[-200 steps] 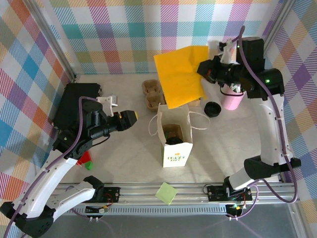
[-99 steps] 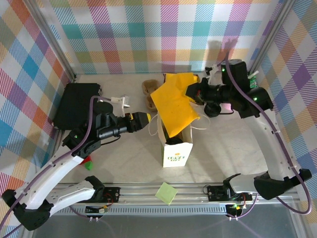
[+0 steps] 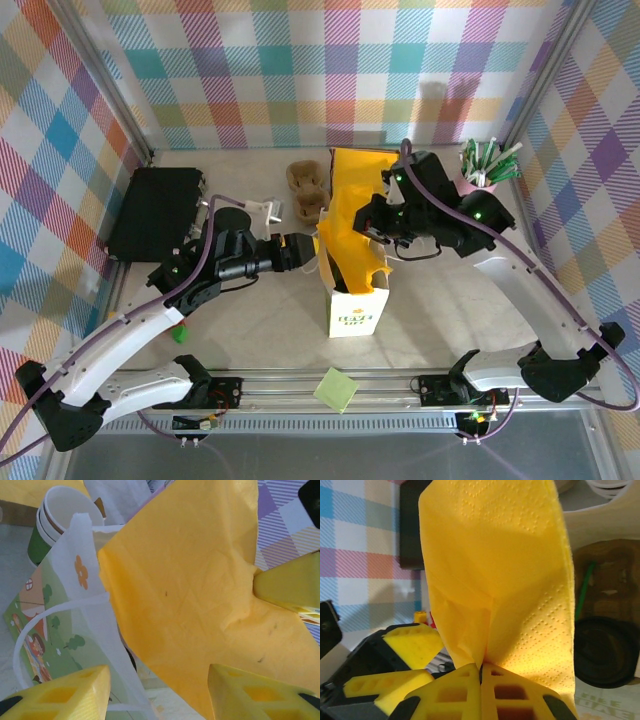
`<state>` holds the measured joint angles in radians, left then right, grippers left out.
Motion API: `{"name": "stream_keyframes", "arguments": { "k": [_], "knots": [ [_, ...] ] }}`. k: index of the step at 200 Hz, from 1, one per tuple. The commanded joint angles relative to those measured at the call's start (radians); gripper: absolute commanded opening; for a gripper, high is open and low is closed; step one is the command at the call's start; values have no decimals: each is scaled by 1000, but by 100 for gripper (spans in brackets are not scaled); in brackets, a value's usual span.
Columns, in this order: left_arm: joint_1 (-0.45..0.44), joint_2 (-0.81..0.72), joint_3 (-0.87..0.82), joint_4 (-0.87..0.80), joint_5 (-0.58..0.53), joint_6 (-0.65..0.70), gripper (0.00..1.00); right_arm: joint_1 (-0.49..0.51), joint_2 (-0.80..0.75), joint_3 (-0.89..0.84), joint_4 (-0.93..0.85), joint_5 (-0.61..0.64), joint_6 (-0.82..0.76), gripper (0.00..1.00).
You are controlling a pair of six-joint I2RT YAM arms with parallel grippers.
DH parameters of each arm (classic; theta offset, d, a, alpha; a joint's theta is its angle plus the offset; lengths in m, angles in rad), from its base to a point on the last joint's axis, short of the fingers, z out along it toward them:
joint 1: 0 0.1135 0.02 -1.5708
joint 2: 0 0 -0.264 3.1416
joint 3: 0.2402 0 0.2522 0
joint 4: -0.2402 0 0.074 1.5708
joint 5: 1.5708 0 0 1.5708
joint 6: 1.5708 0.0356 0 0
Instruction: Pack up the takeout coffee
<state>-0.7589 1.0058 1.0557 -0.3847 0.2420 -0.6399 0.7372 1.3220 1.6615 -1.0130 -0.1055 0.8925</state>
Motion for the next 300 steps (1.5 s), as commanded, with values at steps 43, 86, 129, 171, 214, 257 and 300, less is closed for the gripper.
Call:
{"name": "stream_keyframes", "arguments": {
  "k": [43,86,129,171,214,257,300],
  "knots": [
    [-20,-1,-43,37,-20,-11,54,114,124,19,-101,208,-59,0],
    [-20,-9,-45,16,-45,-6,53,146,176,18,-142,272,-74,0],
    [-21,-43,-42,-21,-87,5,53,152,211,-12,-187,333,-84,0],
    [-19,-109,-38,-75,-148,30,53,154,256,-21,-232,384,-93,0],
    [-20,-161,-37,-130,-203,37,53,159,303,6,-247,378,-112,14],
    [-19,-188,-22,-180,-239,55,54,162,293,95,-252,361,-140,37],
    [-20,-223,-6,-199,-284,73,54,162,261,226,-288,375,-193,40]
  ]
}}
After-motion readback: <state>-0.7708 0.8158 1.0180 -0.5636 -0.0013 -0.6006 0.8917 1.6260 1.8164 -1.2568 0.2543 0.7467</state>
